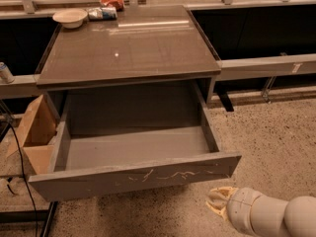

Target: Close top drawer

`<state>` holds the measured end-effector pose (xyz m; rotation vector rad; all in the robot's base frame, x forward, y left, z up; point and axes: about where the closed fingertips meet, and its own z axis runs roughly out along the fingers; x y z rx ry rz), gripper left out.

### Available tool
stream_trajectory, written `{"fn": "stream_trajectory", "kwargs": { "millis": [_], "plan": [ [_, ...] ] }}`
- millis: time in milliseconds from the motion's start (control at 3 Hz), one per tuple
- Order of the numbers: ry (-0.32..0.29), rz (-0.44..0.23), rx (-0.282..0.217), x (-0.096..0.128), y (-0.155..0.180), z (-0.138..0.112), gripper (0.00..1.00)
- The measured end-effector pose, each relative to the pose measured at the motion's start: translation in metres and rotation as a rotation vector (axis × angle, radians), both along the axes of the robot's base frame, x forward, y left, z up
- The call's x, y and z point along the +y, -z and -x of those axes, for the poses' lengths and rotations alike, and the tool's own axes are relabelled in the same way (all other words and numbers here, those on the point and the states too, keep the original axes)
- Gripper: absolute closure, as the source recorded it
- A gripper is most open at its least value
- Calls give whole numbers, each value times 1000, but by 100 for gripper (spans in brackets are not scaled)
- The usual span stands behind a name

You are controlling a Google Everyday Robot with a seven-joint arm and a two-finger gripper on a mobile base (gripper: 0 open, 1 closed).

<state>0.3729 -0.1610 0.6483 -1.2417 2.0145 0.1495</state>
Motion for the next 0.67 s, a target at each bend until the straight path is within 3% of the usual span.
{"fn": "stream_trajectory", "kwargs": {
  "millis": [667],
  "plan": [
    [-48, -13, -48, 24, 9, -37, 100]
  ]
}}
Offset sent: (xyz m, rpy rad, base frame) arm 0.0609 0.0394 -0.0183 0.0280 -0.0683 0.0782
